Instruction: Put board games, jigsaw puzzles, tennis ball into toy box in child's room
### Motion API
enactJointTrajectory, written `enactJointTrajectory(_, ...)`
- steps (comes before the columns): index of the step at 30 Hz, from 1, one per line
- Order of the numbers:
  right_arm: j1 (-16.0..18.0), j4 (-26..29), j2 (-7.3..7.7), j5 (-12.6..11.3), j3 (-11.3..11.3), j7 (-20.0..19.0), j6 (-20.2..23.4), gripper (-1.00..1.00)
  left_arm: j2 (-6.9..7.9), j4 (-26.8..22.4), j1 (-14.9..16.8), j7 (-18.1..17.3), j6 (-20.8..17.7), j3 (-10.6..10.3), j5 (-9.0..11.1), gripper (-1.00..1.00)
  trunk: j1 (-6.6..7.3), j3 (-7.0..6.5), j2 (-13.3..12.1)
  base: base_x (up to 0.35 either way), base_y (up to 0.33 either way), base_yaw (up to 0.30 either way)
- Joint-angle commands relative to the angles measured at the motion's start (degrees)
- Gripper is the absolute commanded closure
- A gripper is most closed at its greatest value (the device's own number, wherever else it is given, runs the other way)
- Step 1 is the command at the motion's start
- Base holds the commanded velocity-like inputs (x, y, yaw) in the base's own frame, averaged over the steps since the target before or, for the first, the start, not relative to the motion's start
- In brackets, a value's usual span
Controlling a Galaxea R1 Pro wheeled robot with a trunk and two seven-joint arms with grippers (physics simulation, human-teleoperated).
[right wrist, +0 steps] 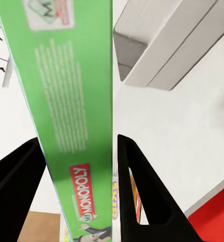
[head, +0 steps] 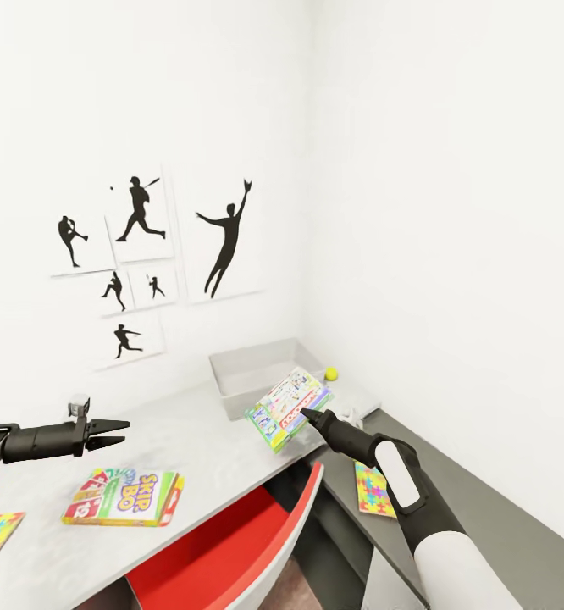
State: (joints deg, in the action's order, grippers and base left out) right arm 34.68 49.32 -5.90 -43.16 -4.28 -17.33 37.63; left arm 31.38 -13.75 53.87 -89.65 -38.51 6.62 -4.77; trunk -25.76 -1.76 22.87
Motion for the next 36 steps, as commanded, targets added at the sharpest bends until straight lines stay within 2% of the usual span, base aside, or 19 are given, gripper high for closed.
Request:
enactJointTrajectory(1, 0.03, -0.03, -0.08, -0.08, -0.29, -0.16, 0.43, 1.00, -0.01, -0.02, 0.00, -0.35, -0.60, 0.32, -0.51, -1.00, -0.02, 0.09, 0.05, 0.010, 0.003, -0.183)
enactJointTrajectory(11, 0.03, -0.10, -0.08, -0.08, -0.29, -0.16, 0.43, 1.00, -0.01, -0.05, 0.00, -0.35, -0.60, 0.32, -0.51, -1.00, -0.02, 0.64, 0.05, 0.094, 0.037, -0.161)
enactJointTrajectory(21, 0.03, -0.10, -0.08, -0.08, -0.29, -0.16, 0.43, 1.00, -0.01, -0.04, 0.00, -0.35, -0.60, 0.32, -0.51, -1.00, -0.02, 0.68, 0.05, 0.076, 0.047, -0.010)
enactJointTrajectory(36, 0.03, -0.10, -0.08, -0.08, -0.29, -0.16, 0.43, 1.00, -0.01, -0.05, 0.00, -0.35, -0.52, 0.32, -0.51, -1.00, -0.02, 0.68, 0.05, 0.169, 0.036, 0.000)
